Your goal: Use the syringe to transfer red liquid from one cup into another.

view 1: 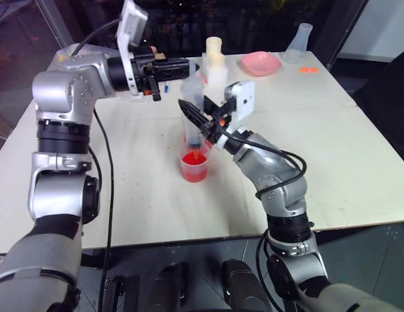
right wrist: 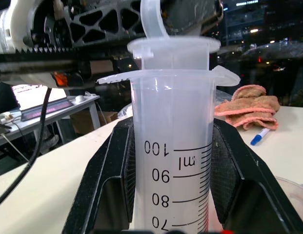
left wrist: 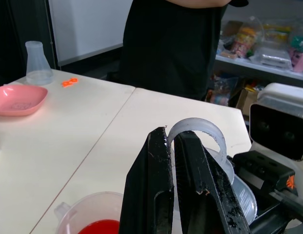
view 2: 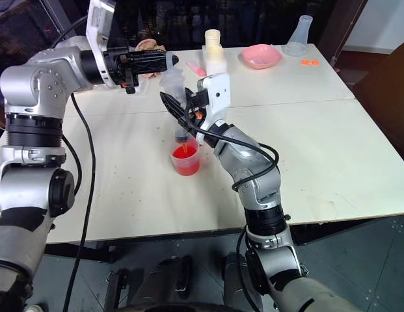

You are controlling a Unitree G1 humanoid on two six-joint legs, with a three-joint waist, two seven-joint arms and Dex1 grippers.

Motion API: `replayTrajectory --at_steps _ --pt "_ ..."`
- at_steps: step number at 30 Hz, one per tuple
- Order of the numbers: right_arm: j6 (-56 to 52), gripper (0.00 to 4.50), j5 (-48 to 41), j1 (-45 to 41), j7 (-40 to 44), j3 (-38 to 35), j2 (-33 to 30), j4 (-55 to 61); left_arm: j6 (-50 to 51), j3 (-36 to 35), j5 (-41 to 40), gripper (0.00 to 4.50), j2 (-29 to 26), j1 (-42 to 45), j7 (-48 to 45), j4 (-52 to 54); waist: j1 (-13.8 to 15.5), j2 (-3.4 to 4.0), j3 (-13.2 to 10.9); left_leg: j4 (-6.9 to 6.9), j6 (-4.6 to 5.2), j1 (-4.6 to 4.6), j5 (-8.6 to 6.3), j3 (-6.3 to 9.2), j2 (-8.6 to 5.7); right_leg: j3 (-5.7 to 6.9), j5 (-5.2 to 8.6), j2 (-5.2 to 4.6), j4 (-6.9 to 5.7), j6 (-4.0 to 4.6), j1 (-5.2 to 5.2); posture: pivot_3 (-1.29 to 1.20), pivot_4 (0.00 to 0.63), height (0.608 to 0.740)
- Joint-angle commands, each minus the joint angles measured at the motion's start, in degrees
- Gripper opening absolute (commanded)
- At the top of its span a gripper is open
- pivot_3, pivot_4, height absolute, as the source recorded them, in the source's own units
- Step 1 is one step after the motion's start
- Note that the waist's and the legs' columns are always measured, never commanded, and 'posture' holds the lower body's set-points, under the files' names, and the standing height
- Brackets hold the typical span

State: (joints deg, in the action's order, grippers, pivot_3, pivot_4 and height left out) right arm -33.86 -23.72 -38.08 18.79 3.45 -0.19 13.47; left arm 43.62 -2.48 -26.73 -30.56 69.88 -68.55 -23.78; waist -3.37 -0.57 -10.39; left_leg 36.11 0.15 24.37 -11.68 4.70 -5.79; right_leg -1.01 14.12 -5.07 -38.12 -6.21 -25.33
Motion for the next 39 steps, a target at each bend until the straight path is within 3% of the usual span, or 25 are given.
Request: replayTrajectory --at_steps 1,12,13,21,27,31,36,39 --pt "1.4 1.41 -2.4 -4.0 -1.0 -1.5 1.7 3.9 1.3 2.1 -1.4 0.04 0.9 -1.3 -2.2 2.6 0.0 0.0 0.0 0.0 0.0 0.0 0.0 0.0 0.0 0.0 0.0 0.0 0.0 0.0 0.0 0.0 0.15 0.74" --pt "0.3 1.41 -3.6 -4.6 -1.4 -2.1 1.5 4.1 3.6 1.0 -1.5 0.04 0.0 -2.1 -0.9 3.9 0.1 0.0 0.0 0.0 0.0 0.0 0.0 0.0 0.0 0.0 0.0 0.0 0.0 0.0 0.0 0.0 0.15 0.74" --pt "0.2 1.41 -3.6 -4.5 -1.3 -2.1 1.5 4.2 3.9 0.4 -1.6 0.71 0.1 -1.7 -0.4 3.4 0.1 0.0 0.0 0.0 0.0 0.0 0.0 0.0 0.0 0.0 0.0 0.0 0.0 0.0 0.0 0.0 0.15 0.74" --pt "-0.8 1.41 -4.6 -4.5 -2.1 -2.3 1.5 4.9 2.6 -0.7 -1.1 2.7 -1.3 -1.3 0.2 2.8 0.5 0.0 0.0 0.0 0.0 0.0 0.0 -0.01 0.0 0.0 0.0 -0.01 0.02 0.0 0.0 0.0 0.15 0.74" --pt "-1.6 1.41 -5.0 -5.0 -3.0 -3.2 0.5 5.2 0.9 -3.9 -0.4 2.7 -8.1 1.4 0.0 -4.6 -0.1 0.0 0.0 -0.03 0.0 -0.01 0.0 -0.03 0.03 -0.03 0.0 0.02 -0.01 0.0 -0.04 0.0 0.15 0.74" --pt "-1.0 1.41 -4.0 -6.5 -3.2 -4.1 -1.6 4.3 1.0 -6.3 -1.4 2.7 -10.5 -1.0 1.4 -3.9 0.0 0.0 0.0 -0.02 0.0 0.0 0.0 -0.02 0.03 -0.02 0.0 0.01 0.01 0.0 -0.03 0.0 0.15 0.74" --pt "-6.9 1.41 -5.2 -14.0 -7.7 -10.2 -6.3 -0.8 1.8 -8.4 -3.0 2.7 -11.9 -10.8 3.1 6.0 0.4 0.0 0.0 -0.02 0.01 0.0 0.0 -0.04 0.02 -0.04 0.0 -0.03 0.01 0.01 -0.01 0.0 0.15 0.74" --pt "-18.0 1.41 -9.4 -22.7 -14.7 -18.2 -8.5 -8.8 2.9 -8.5 -4.8 2.7 -10.5 -17.9 4.7 14.2 0.8 0.0 0.0 -0.04 0.0 0.0 -0.01 -0.04 0.04 -0.06 -0.02 -0.06 0.02 0.04 -0.04 0.0 0.15 0.74"
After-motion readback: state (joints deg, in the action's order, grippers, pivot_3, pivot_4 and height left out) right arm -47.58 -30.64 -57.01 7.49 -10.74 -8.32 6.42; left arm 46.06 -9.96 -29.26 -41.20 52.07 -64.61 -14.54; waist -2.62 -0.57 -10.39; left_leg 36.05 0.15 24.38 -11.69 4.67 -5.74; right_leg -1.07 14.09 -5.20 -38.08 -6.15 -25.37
